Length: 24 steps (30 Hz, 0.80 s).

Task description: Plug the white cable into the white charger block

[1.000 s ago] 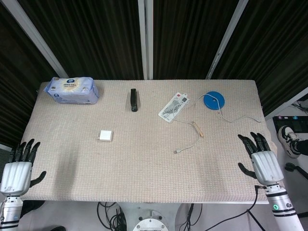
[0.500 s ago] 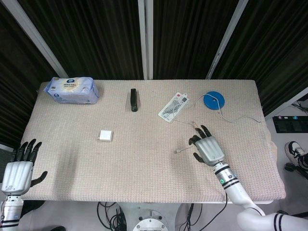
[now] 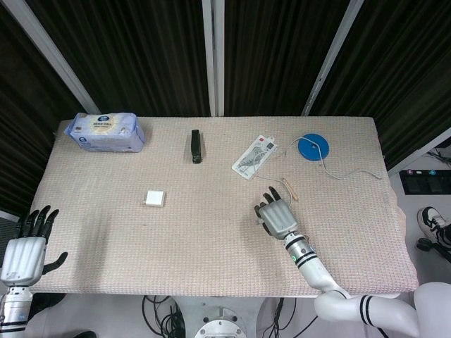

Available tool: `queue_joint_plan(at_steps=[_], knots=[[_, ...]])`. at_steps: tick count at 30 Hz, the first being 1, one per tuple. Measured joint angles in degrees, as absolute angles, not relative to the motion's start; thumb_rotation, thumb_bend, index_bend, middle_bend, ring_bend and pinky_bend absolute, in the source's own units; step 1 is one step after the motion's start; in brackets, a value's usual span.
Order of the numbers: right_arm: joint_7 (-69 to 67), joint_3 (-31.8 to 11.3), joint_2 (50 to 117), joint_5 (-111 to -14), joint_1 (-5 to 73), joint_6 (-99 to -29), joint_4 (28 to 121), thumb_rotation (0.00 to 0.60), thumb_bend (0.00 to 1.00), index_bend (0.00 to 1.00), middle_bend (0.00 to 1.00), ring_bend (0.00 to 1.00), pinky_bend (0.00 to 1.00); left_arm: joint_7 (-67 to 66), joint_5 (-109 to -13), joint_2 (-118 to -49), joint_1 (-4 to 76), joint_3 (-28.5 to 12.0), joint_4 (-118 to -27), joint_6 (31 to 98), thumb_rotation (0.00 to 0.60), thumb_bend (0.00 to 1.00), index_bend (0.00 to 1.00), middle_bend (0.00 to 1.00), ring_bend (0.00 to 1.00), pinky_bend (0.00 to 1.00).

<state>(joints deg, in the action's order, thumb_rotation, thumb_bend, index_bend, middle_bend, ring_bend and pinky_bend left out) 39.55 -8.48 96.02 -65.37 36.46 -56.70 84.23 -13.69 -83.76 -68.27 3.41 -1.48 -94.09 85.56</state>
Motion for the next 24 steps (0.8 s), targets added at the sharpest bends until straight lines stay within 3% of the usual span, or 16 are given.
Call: queue_joint_plan(at_steps=[24], knots=[[39.7,-6.6,96.6,-64.4,38.8,-56.1,81.6,0.600,0.30,0.50,0.47,0.18,0.08,-13.4,-83.4,-68.2,3.7,-1.5,-94.2,84.9,0.600,0.17,0.07,0.00,0.00,0.00]])
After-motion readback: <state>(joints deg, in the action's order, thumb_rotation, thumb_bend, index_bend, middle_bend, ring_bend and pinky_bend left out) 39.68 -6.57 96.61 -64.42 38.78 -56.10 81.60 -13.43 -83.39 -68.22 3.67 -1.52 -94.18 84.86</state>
